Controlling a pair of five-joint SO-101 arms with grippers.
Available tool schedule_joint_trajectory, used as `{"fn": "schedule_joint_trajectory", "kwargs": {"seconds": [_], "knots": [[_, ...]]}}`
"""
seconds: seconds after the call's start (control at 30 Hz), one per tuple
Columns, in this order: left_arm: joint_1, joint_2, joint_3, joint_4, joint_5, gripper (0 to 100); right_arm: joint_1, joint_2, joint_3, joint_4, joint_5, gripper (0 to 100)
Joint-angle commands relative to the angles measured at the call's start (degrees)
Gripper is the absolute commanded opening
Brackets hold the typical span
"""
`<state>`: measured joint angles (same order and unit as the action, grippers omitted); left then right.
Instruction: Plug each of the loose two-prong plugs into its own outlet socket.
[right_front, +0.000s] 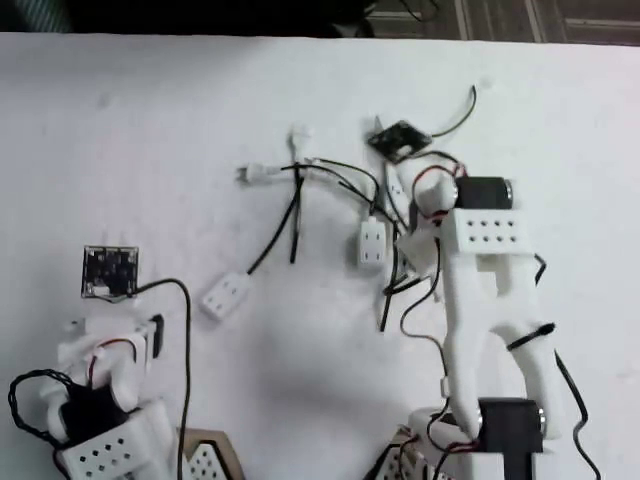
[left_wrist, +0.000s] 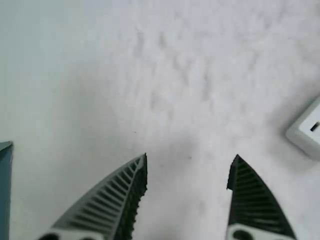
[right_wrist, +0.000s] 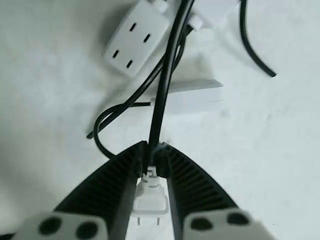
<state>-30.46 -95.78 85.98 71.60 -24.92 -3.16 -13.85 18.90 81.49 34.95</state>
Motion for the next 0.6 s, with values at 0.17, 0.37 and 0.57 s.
{"fn": "schedule_joint_trajectory", "kwargs": {"seconds": [0.17, 0.37, 0.57], "knots": [[-0.31, -0.40, -0.26, 0.18, 0.18, 26, 12.88, -0.22, -7.03, -2.86, 0.70, 1.7], [-0.22, -0.40, -0.26, 0.18, 0.18, 26, 20.70, -0.22, -12.57, -1.19, 5.54, 1.7], [-0.22, -0.40, -0.26, 0.18, 0.18, 26, 19.65, -0.04, -13.89, 2.59, 5.54, 1.7]]}}
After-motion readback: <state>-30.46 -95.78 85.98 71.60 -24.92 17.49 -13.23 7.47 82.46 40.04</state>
